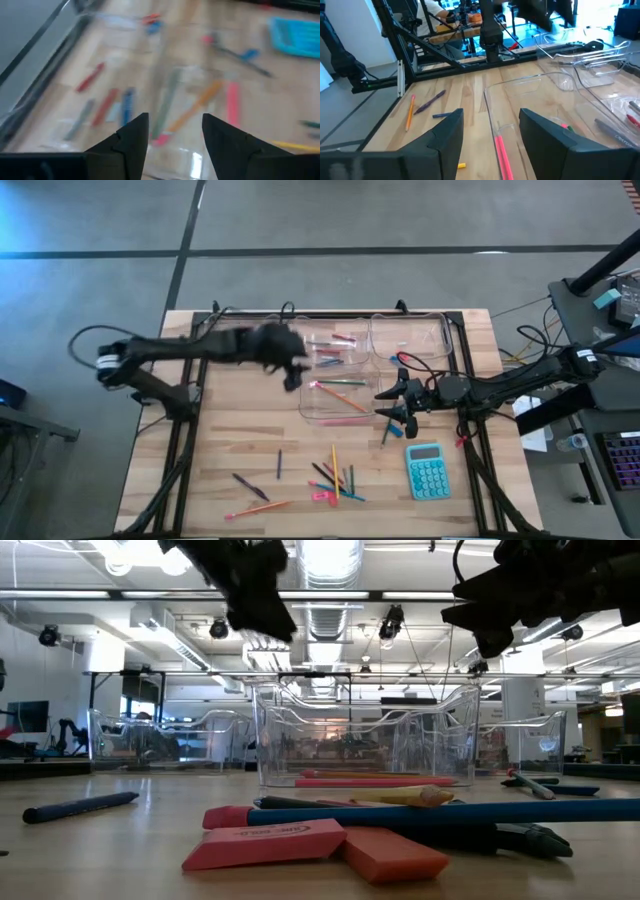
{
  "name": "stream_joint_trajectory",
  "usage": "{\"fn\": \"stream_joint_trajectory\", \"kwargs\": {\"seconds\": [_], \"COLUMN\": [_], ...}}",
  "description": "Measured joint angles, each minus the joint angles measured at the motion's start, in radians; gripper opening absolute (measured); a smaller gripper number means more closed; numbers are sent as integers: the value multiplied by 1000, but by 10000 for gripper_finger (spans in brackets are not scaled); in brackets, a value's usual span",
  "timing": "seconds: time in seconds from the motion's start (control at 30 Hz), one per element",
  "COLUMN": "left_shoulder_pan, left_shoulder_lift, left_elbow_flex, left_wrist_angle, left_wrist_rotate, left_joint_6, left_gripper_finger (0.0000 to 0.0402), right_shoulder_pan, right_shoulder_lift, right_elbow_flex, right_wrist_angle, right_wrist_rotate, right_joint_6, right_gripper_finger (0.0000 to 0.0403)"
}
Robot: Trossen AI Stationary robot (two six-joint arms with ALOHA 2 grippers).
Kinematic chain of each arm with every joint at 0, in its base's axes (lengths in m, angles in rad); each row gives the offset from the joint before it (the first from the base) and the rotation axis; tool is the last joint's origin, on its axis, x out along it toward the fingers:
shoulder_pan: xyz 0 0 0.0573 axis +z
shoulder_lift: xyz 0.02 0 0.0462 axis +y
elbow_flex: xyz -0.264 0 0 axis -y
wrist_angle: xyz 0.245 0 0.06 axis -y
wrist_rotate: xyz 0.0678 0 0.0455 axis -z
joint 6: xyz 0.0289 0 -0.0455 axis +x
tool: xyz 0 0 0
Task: Sort crayons/erasers/pens/pencils in bins
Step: Put the violet pen into the top left transparent bin
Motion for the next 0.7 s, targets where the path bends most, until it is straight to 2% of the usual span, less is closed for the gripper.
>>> {"fn": "stream_joint_trajectory", "kwargs": {"seconds": [0.17,0.33,0.57,0.7], "left_shoulder_pan": [-280,-541,-791,-872], "left_shoulder_lift": [-111,-144,-71,-13], "left_elbow_flex": [-65,-130,-180,-181], "left_wrist_angle": [-61,-101,-113,-242], "left_wrist_rotate": [-151,-251,-261,-148], "left_joint_6": [-119,-355,-710,-905], "left_gripper_finger": [171,171,166,146], "right_shoulder_pan": [0,0,0,0], "right_shoulder_lift": [0,0,0,0], "right_elbow_flex": [0,0,0,0], "right_wrist_angle": [1,5,8,9], "right_wrist_rotate": [0,0,0,0], "right_joint_6": [-2,8,11,19], "right_gripper_finger": [183,183,183,183]}}
